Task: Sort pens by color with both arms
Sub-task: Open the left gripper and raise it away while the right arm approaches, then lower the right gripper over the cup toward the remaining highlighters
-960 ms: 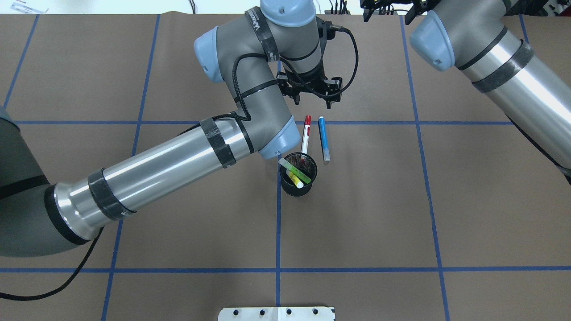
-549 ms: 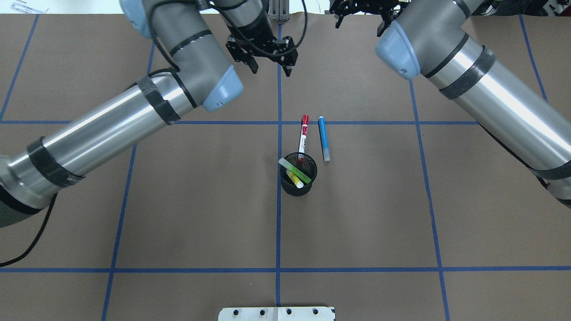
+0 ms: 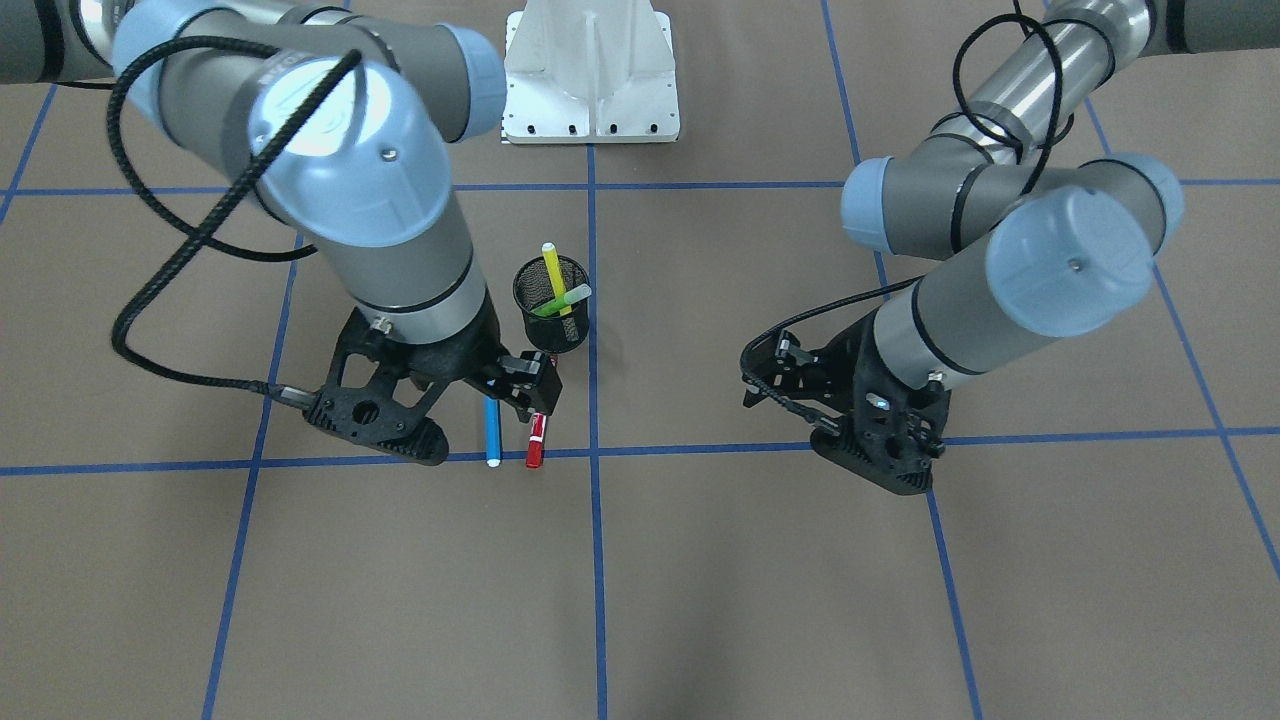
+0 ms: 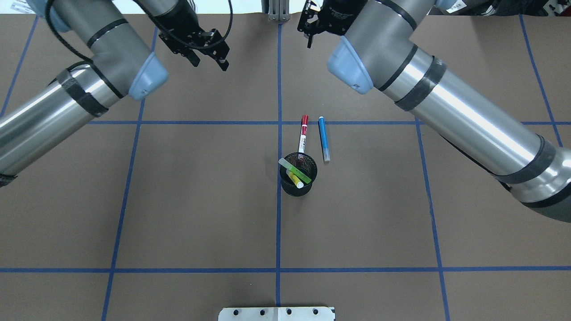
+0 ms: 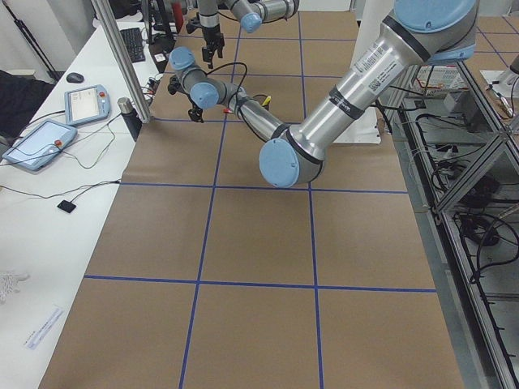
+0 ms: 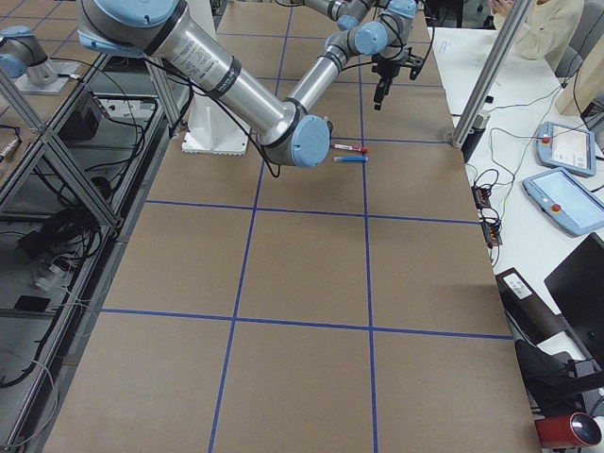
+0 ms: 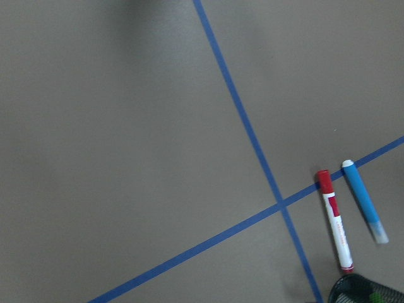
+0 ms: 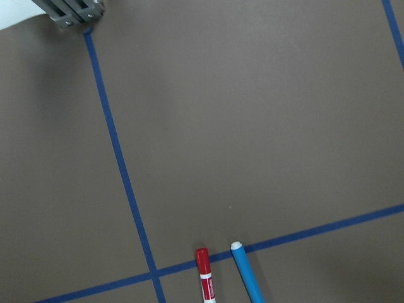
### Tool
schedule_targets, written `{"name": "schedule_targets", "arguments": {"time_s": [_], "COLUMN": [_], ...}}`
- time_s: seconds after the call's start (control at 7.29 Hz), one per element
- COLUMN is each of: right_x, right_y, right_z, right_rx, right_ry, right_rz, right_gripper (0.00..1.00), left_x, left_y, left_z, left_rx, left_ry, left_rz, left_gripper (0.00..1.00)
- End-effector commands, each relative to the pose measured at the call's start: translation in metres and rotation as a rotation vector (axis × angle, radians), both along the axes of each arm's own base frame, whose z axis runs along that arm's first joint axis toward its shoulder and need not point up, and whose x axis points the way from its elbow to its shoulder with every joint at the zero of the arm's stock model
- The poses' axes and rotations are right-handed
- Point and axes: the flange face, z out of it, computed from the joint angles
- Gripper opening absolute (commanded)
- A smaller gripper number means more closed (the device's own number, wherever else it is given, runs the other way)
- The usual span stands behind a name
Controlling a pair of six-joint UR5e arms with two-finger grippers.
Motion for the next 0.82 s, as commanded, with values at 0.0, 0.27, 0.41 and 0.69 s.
{"name": "schedule_targets", "arguments": {"time_s": [0.0, 0.27, 0.41, 0.69], "right_x": [-0.051, -0.086, -0.104, -0.143], "right_y": [0.03, 0.056, 0.067, 0.089], "right_z": [-0.012, -0.002, 0.0, 0.011], "right_rx": [-0.128, -0.168, -0.166, -0.142], "right_ry": [0.055, 0.132, 0.167, 0.222], "right_rz": [0.022, -0.023, -0.04, -0.105], "right_gripper": [0.98, 0.98, 0.97, 0.96], "left_x": [-0.033, -0.05, -0.059, -0.072], "left_y": [0.004, 0.003, 0.003, 0.011], "left_z": [0.033, 0.057, 0.063, 0.075], "left_rx": [0.029, 0.072, 0.098, 0.103], "left_ry": [-0.004, -0.018, -0.021, -0.024], "left_rz": [0.004, 0.018, 0.023, 0.016], "left_gripper": [0.88, 0.88, 0.88, 0.88]}}
